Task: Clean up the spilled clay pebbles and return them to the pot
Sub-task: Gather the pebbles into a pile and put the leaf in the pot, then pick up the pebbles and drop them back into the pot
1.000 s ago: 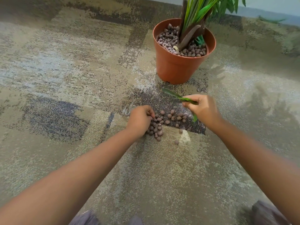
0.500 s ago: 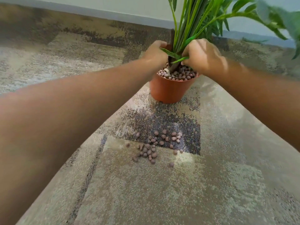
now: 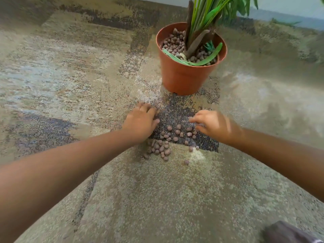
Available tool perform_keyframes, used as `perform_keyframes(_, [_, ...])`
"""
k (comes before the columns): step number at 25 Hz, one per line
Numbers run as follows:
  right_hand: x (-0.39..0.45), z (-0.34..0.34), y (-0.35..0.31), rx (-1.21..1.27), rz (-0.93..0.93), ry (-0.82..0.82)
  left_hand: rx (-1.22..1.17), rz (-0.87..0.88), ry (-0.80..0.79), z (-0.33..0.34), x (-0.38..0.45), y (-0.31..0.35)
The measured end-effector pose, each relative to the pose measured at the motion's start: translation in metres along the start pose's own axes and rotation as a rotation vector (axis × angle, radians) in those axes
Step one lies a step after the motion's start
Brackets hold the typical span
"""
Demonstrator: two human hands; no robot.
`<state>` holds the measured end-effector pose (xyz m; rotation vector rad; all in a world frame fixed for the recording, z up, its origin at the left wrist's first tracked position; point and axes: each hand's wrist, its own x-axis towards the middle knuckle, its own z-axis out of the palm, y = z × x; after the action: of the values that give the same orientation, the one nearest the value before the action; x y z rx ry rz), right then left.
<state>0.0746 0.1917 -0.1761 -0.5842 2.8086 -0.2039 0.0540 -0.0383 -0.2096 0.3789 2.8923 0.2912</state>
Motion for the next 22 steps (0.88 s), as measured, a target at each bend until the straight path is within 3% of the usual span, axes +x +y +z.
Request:
perform_keyframes(2, [-0.002,0.012,-0.004,0.055,0.135,-0.01,0.138,-0.034,-0.118,0.022,-0.014,-0.012])
perform_keyframes(7, [-0.004,0.043,-0.032,0.079,0.119,-0.139,-0.03,0.031,-0.036,0.049,-0.053,0.002])
perform_keyframes(11, [-0.012,0.045,-0.029,0.096,0.164,0.064,-0.113,0.182,-0.001,0.048,-0.074,-0.001])
perform_keyframes(16, [-0.01,0.034,-0.027,0.181,0.407,0.05,-0.341,0.111,0.217,0.035,-0.08,0.002])
perform_keyframes(22, [-0.008,0.016,-0.02,0.356,0.46,0.121,-0.409,-0.039,0.153,0.033,-0.074,0.005])
